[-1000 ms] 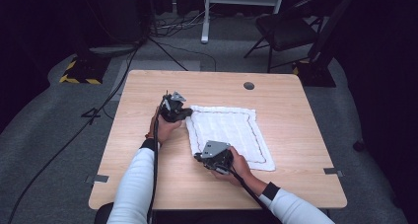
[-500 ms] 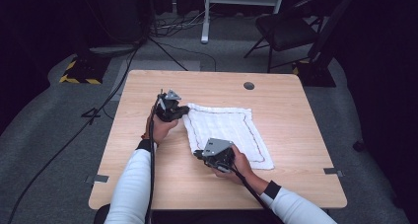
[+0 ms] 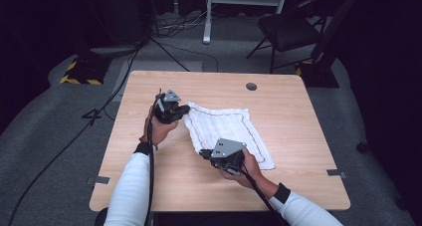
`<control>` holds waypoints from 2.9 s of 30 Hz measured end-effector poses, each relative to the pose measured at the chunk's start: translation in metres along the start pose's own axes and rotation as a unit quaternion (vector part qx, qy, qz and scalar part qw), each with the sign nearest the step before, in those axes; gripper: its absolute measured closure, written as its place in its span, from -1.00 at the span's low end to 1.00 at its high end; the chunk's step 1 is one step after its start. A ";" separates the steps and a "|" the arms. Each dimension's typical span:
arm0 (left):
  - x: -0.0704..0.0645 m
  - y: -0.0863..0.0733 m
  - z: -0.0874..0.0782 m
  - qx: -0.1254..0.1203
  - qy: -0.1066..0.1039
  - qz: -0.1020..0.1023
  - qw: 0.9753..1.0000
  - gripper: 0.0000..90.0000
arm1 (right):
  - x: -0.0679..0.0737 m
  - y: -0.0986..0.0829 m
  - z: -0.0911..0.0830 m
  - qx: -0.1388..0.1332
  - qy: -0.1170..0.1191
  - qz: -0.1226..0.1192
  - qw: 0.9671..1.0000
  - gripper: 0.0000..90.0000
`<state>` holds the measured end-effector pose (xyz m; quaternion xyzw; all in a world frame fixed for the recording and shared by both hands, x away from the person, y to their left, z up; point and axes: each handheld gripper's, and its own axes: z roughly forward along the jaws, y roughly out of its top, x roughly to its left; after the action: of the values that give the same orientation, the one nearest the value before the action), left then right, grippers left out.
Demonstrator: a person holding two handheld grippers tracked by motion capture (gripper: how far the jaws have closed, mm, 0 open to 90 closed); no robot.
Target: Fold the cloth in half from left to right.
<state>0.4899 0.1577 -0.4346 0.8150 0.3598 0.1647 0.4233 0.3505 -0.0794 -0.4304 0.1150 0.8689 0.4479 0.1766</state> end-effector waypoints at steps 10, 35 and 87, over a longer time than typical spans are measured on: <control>-0.016 0.019 0.026 -0.002 0.003 0.014 1.000 0.90 | -0.018 -0.014 -0.022 0.002 -0.023 0.036 0.999 0.93; -0.093 0.073 0.129 0.046 -0.030 0.083 0.995 0.89 | -0.049 -0.078 -0.091 0.039 -0.091 0.104 0.990 0.93; -0.174 -0.014 0.077 0.148 -0.142 0.176 0.963 -0.20 | -0.080 -0.156 -0.105 0.155 -0.057 0.171 0.971 0.23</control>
<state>0.4081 -0.0073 -0.4849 0.9340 0.1675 0.0637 0.3091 0.3737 -0.2743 -0.4854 0.3131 0.8837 0.3240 0.1269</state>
